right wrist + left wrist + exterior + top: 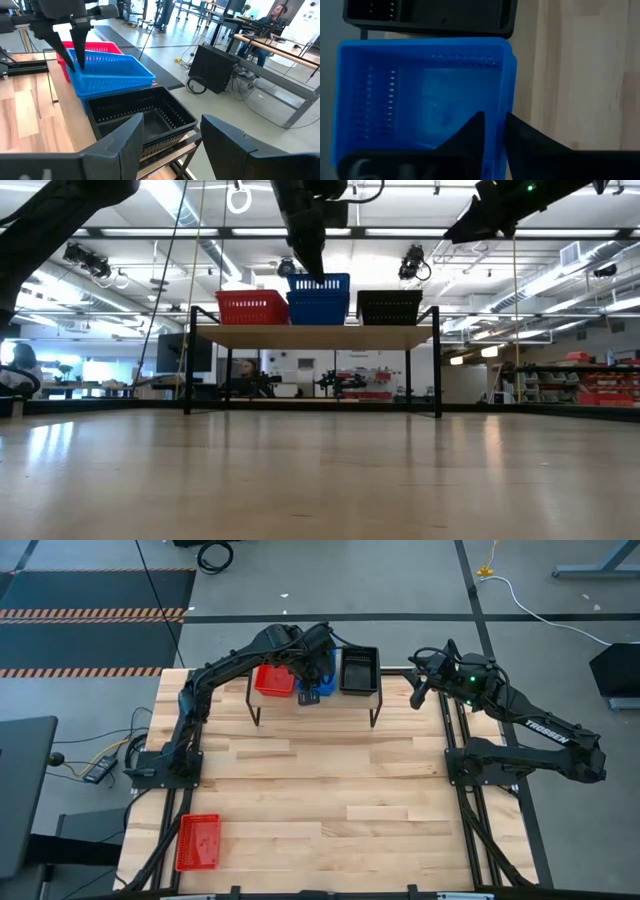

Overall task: Stack baskets on shelf by color
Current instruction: Stack the blue bin on top of the blue bin on the shelf

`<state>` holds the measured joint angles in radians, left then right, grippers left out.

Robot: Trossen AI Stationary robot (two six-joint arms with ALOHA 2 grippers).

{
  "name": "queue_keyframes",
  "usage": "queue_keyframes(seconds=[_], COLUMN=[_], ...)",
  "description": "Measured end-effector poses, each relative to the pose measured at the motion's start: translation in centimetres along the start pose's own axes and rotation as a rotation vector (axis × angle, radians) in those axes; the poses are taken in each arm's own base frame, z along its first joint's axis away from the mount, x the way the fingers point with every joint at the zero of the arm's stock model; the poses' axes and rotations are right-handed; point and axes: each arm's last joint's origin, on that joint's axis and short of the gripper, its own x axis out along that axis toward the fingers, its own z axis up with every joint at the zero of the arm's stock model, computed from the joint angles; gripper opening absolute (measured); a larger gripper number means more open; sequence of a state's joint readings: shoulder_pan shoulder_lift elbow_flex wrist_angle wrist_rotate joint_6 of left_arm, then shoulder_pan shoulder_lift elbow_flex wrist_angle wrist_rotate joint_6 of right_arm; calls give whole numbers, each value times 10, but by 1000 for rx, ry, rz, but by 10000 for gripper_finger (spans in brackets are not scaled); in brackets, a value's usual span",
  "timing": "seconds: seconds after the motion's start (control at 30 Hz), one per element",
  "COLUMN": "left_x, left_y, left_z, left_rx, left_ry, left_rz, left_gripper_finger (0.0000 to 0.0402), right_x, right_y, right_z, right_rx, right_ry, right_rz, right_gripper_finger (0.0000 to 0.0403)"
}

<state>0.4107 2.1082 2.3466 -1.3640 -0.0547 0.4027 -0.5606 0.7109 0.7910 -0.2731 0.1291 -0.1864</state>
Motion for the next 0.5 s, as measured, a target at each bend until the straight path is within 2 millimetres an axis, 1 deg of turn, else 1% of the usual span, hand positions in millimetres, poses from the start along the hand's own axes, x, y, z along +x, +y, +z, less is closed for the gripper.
queue_keyframes(seconds=[0.27, 0.37, 0.5], left_x=[0, 0, 6], left_y=[0, -2, -7], left_z=[0, 1, 4], left_rx=[-29, -51, -47], left_ry=[-3, -22, -19], left_rz=[-10, -55, -89], left_gripper_finger=[90, 91, 86], right_x=[0, 0, 0], right_y=[0, 0, 0], right_z=[0, 0, 0], right_rx=[0, 0, 0], right_ry=[-3, -3, -3], right_rz=[0, 0, 1], right_gripper_finger=[201, 201, 201])
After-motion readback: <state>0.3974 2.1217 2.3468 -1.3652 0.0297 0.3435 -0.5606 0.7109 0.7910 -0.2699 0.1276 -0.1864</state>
